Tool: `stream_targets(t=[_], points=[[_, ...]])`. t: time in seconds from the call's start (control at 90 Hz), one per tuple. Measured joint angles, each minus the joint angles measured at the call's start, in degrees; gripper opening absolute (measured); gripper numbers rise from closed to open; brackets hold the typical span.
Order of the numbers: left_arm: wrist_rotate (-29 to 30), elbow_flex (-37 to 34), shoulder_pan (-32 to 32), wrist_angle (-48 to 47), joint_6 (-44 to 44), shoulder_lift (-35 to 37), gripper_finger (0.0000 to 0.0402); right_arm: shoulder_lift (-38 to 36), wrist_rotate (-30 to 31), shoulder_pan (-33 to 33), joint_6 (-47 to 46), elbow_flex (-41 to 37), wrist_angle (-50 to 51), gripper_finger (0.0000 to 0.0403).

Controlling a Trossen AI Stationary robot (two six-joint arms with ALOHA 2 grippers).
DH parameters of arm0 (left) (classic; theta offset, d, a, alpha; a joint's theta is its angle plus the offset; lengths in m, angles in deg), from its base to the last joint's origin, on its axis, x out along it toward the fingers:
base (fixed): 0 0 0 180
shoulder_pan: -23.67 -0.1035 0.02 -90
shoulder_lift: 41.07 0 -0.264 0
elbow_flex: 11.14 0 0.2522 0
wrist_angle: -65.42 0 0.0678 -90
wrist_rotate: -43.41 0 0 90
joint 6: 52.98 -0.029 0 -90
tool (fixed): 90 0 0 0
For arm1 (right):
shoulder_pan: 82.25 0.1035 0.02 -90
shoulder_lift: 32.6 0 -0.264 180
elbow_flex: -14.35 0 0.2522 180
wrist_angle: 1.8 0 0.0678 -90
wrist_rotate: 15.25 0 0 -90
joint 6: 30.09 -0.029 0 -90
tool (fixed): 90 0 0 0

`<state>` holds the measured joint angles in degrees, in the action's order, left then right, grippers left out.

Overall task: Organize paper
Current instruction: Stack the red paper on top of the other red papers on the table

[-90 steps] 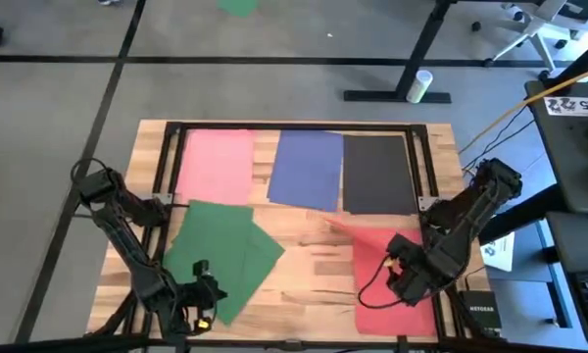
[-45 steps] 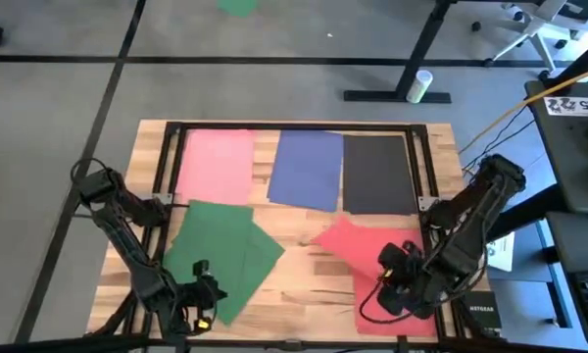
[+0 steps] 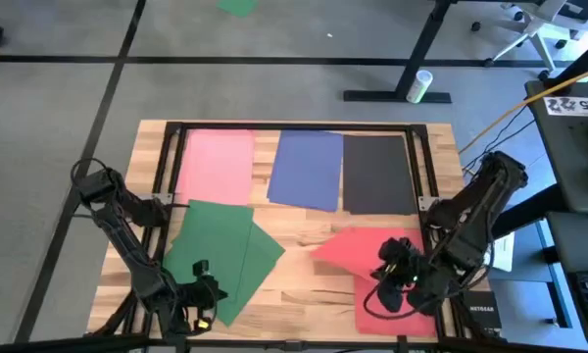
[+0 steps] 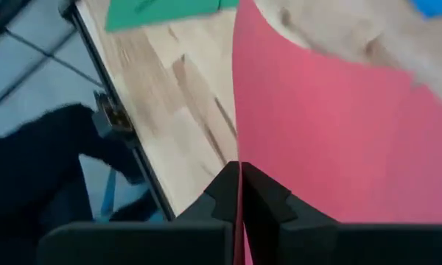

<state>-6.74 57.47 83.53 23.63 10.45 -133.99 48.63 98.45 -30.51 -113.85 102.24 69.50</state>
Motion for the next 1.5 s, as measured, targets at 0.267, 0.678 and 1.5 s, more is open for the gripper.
stream_targets(t=[0.267,0.678,1.5], points=[[0.0,0.0,0.0,0.1,0.4,0.0,0.0,9.3,-8.1,0.0,-3.2,0.0,-5.2,0.0],[0.0,0.0,-0.4,0.0,0.6,0.0,0.0,23.6,-19.0,1.9,-21.7,0.0,-12.2,0.0],[0.0,0.0,-0.9,0.2,0.2,0.0,0.0,28.3,-15.4,1.5,-41.2,-0.1,-8.8,0.0]])
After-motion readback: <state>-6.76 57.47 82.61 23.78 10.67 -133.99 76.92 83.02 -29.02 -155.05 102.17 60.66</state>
